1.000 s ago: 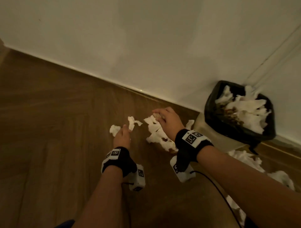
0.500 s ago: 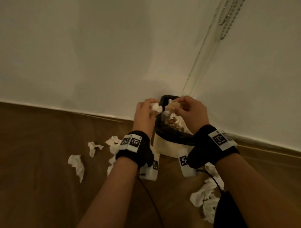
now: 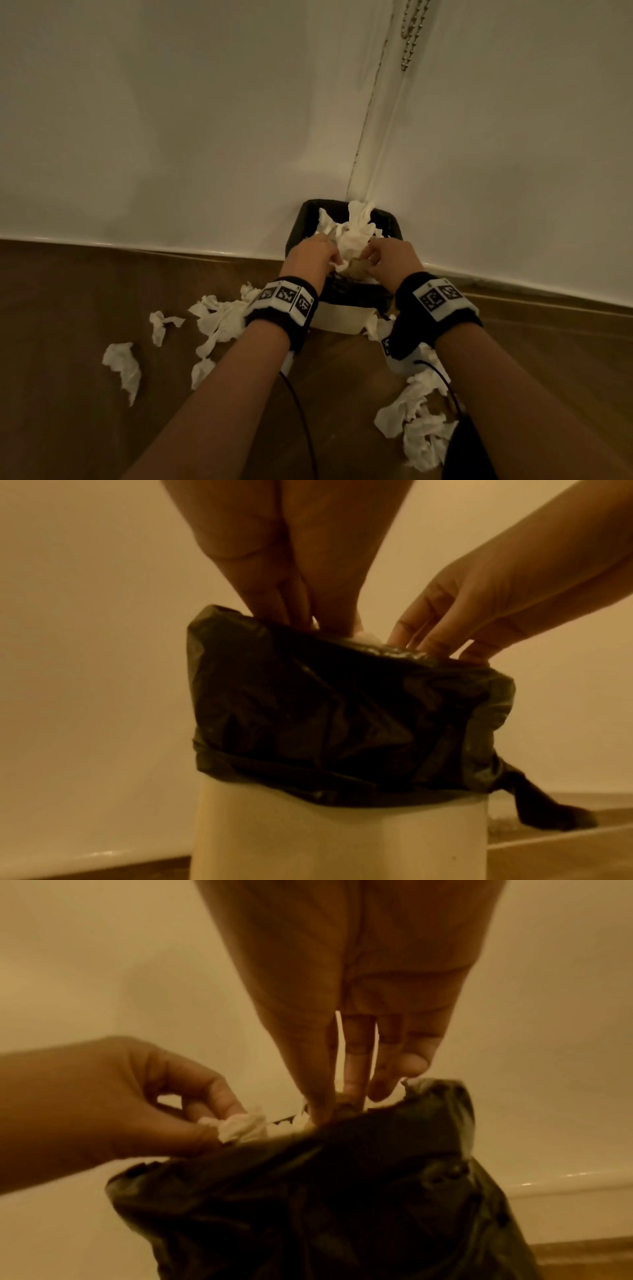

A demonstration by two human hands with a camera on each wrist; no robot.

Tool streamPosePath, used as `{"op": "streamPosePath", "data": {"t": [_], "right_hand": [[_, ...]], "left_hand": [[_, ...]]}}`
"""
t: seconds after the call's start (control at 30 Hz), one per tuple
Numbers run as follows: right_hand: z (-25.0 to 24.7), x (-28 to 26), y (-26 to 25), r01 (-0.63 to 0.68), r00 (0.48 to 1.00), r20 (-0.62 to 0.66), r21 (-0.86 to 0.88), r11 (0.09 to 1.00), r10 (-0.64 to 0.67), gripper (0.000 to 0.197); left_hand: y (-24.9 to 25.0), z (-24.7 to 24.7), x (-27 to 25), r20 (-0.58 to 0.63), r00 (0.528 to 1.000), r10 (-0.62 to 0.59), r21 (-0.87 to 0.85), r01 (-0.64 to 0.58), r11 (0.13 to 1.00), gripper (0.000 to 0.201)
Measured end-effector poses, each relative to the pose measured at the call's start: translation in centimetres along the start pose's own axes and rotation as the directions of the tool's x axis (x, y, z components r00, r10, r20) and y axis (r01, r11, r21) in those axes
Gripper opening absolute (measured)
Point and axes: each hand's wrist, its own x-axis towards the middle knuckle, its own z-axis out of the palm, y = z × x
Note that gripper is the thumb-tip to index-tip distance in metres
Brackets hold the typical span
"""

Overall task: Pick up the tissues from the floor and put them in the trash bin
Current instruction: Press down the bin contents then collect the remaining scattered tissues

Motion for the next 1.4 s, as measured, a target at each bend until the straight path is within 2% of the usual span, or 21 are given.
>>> {"op": "streamPosePath", "data": {"t": [0.07, 0.17, 0.27, 0.37, 0.5, 0.57, 0.7, 0.77, 0.93, 1.07, 1.2, 1.3, 1.4], "right_hand": [[0.3, 0.7, -0.8, -0.018, 0.994, 0.107, -0.049, 0.999, 0.023, 0.026], [0.7, 1.3, -1.8, -0.031, 0.981, 0.187, -0.109, 0.994, 0.051, 0.035], [1.4, 1.0, -2.2, 0.021, 0.977, 0.213, -0.147, 0.989, 0.011, 0.033], [1.8, 0.5, -2.4, 0.035, 0.965, 0.263, -0.153, 0.988, 0.006, 0.035], [2.2, 0.4, -2.9, -0.050, 0.953, 0.297, -0.040, 0.998, 0.060, 0.040], [2.3, 0.1, -2.9, -0.040, 0.956, 0.290, 0.017, 0.999, 0.034, 0.040], [1.1, 0.4, -2.7, 0.006, 0.983, 0.183, 0.046, 0.999, -0.015, 0.039], [0.4, 0.5, -2.6, 0.011, 0.993, 0.118, -0.028, 1.000, -0.008, 0.035], [-0.2, 0.2, -3.8, 0.009, 0.994, -0.112, -0.066, 0.998, -0.017, 0.030], [0.1, -0.2, -5.7, 0.111, 0.927, -0.354, -0.053, 0.992, -0.122, 0.029], [1.4, -0.5, -7.8, 0.256, 0.862, -0.445, -0.035, 0.966, -0.244, 0.023], [2.9, -0.9, -10.1, 0.386, 0.813, -0.455, -0.045, 0.921, -0.363, 0.020], [4.9, -1.5, -12.8, 0.488, 0.800, -0.383, -0.031, 0.872, -0.461, 0.021]], "left_hand": [[0.1, -0.2, 0.4, 0.058, 0.998, 0.015, 0.166, -0.024, 0.986, 0.023], [0.5, 0.1, 0.5, 0.088, 0.996, 0.031, 0.359, -0.061, 0.932, 0.022], [0.8, 0.7, 0.4, 0.181, 0.983, 0.022, 0.379, -0.090, 0.921, 0.026], [1.1, 0.6, 0.1, 0.238, 0.971, 0.015, 0.328, -0.094, 0.940, 0.025], [1.0, 0.1, -0.4, 0.324, 0.946, 0.008, 0.321, -0.118, 0.940, 0.024], [1.1, 0.0, -0.5, 0.329, 0.944, -0.012, 0.334, -0.105, 0.937, 0.025], [0.8, -0.4, -1.0, 0.173, 0.985, -0.016, 0.265, -0.031, 0.964, 0.026], [0.4, -0.5, -1.5, 0.070, 0.998, 0.007, 0.206, -0.021, 0.978, 0.027], [-0.5, -0.7, -2.9, -0.150, 0.989, 0.016, 0.088, -0.003, 0.996, 0.024], [-2.3, -1.2, -4.2, -0.321, 0.945, -0.068, -0.038, 0.059, 0.998, 0.021], [-6.4, -1.0, -6.8, -0.424, 0.869, -0.254, -0.162, 0.203, 0.966, 0.022], [-10.4, -0.2, -9.6, -0.373, 0.824, -0.426, -0.201, 0.377, 0.904, 0.031], [-14.4, 1.0, -12.6, -0.263, 0.757, -0.598, -0.196, 0.565, 0.802, 0.045]]}}
